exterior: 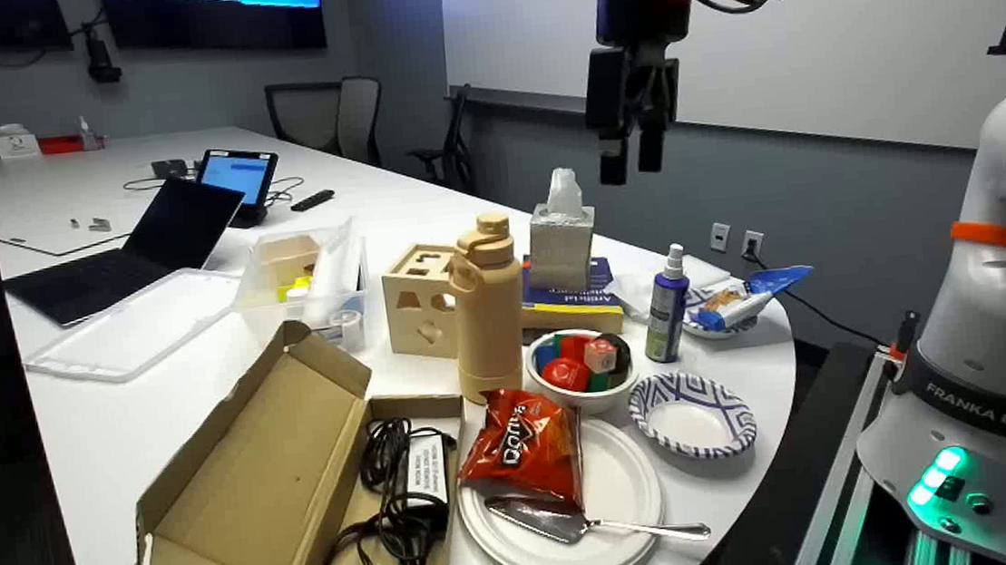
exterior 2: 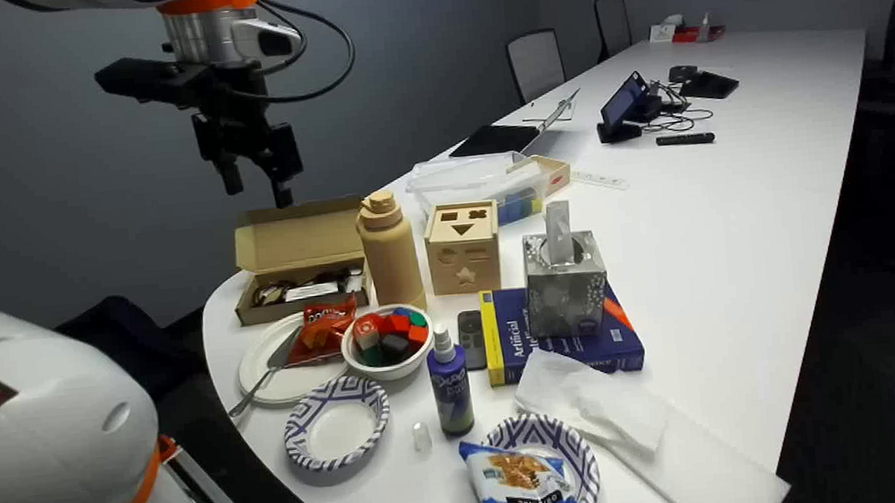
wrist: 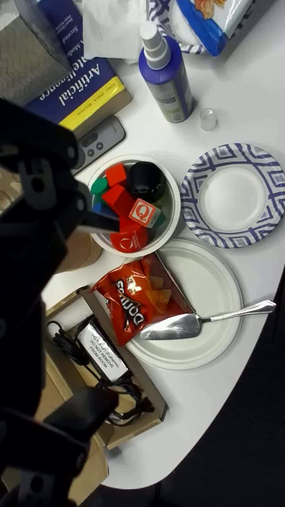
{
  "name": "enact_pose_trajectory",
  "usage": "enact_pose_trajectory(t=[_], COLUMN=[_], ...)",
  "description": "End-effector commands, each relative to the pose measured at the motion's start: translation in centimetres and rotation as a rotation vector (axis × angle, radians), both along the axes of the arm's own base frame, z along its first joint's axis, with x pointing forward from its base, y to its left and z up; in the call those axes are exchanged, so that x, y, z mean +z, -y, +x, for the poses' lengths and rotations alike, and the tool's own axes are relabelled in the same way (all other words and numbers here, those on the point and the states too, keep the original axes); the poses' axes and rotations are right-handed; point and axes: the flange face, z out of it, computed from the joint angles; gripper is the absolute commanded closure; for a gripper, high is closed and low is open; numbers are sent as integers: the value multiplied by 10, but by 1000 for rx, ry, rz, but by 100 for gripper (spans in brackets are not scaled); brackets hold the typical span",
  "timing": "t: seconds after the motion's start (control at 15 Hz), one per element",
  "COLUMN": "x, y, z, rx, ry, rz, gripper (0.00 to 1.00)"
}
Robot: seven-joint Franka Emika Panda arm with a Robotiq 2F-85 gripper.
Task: Fold the tissue on top of the bowl with blocks
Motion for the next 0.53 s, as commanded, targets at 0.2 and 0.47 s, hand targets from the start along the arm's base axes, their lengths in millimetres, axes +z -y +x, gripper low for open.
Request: enact_pose_trajectory(t=[0.2, 0.47], x=[-10, -42], y=[33, 94], z=[25, 68], rx=[-28, -64], ry=[11, 36], rz=[-48, -172], gripper=[0, 0])
